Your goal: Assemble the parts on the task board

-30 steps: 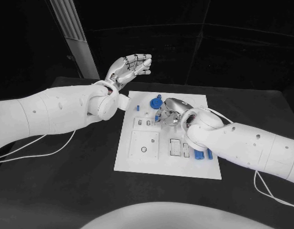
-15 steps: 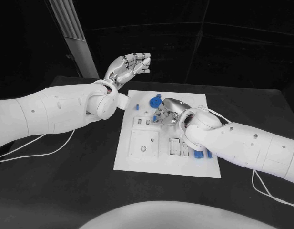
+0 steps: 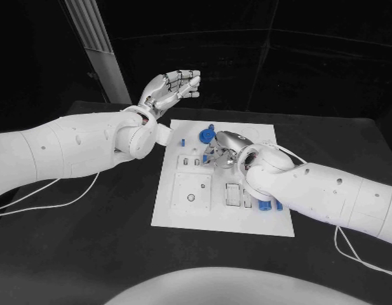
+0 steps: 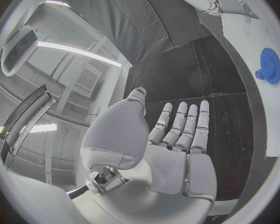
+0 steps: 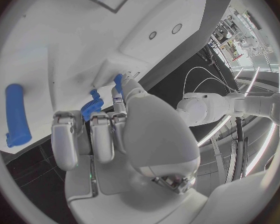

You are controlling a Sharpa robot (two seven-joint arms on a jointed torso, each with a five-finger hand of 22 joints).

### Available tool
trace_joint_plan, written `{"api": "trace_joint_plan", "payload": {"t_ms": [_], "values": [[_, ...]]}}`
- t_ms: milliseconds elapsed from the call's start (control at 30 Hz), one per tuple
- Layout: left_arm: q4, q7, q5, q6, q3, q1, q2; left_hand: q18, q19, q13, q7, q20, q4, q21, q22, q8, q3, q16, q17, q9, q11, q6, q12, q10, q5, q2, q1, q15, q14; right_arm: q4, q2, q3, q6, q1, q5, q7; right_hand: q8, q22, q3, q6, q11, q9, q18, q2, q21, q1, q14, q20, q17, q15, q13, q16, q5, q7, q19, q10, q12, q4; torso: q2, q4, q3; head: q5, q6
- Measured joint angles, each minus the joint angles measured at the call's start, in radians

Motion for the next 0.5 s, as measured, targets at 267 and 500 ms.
{"api": "trace_joint_plan", "payload": {"t_ms": [267,500], "values": [[0.001,0.000,0.000,0.000,0.000,0.000,-0.001,0.000,0.000,0.000,0.000,0.000,0.000,0.000,0.000,0.000,0.000,0.000,0.000,0.000,0.000,0.000,0.000,0.000,0.000,0.000,0.000,0.000,0.000,-0.001,0.000,0.000,0.006,-0.002,-0.001,0.001,-0.006,0.000,-0.003,0.000,0.004,-0.001,0.000,-0.005,0.000,-0.005,-0.002,0.000,0.000,0.006,0.000,0.000,0.000,0.000,0.000,-0.004,0.000,-0.003,0.000,0.0000,-0.0001,-0.003,0.000],[0.001,0.000,0.000,0.000,0.000,0.000,-0.001,0.000,0.000,0.000,0.000,0.000,0.000,0.000,0.000,0.000,0.000,0.000,0.000,0.000,0.000,0.000,0.000,0.000,0.000,0.000,0.000,0.000,0.000,-0.001,0.001,0.001,0.011,-0.002,-0.004,0.001,-0.015,0.000,-0.004,-0.007,0.007,-0.004,0.000,-0.008,0.000,-0.008,0.000,0.007,0.000,0.007,0.000,0.000,0.000,0.006,0.000,0.000,0.000,-0.010,0.000,0.0000,-0.0001,-0.005,0.002]]}}
